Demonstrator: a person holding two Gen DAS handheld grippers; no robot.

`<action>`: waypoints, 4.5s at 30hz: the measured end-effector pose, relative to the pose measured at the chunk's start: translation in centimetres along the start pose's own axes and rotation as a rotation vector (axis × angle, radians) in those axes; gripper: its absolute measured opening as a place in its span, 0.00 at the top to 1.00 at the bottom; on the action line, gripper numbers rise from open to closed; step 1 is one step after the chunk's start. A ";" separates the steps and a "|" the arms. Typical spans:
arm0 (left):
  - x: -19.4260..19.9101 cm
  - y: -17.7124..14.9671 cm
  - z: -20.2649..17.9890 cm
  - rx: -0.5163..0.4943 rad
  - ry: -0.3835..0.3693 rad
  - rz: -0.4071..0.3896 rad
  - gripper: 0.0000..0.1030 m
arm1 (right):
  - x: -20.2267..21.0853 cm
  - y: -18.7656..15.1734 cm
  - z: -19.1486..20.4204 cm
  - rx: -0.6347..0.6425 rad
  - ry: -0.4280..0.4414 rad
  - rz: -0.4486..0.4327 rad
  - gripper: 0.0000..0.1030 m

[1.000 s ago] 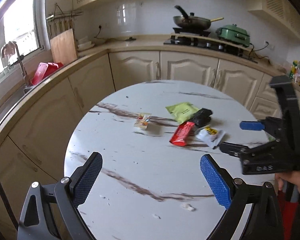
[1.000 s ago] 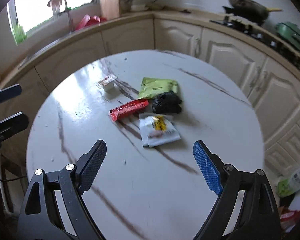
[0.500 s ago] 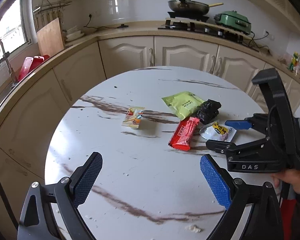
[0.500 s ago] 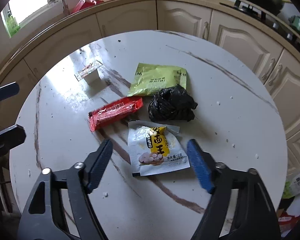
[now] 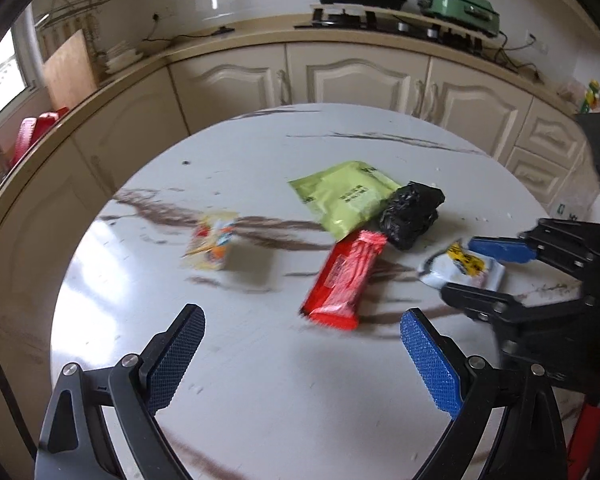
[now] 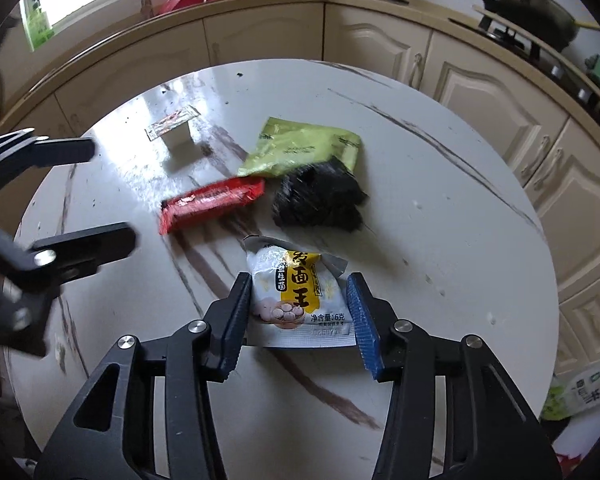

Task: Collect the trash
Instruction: 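Grasp the red snack bar with the left gripper while the right grasps the white noodle packet, then carry the red bar and noodle packet over the blue bin and open both grippers, then return both tools to the table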

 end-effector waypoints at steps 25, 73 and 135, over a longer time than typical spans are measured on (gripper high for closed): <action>-5.0 0.6 -3.8 -0.010 -0.045 -0.010 0.92 | 5.3 -2.0 -1.5 -0.152 0.165 -0.108 0.56; 3.0 3.1 -42.5 -0.372 -0.228 -0.179 0.96 | 27.0 -24.3 -27.9 -0.566 0.017 -0.393 0.55; 24.7 -8.9 -3.6 -0.011 0.111 -0.400 0.05 | 19.3 0.8 -1.0 -0.212 0.030 -0.327 0.03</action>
Point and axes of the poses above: each gripper's, at about its wrist camera, not at the fingertips, and x roughly against the way its jaws point, z to its left, y to its top, the point moved 10 cm from there along -x, roughly the way its jaws point, and after that the axes turned 9 degrees about -x, right-handed, at the moved point
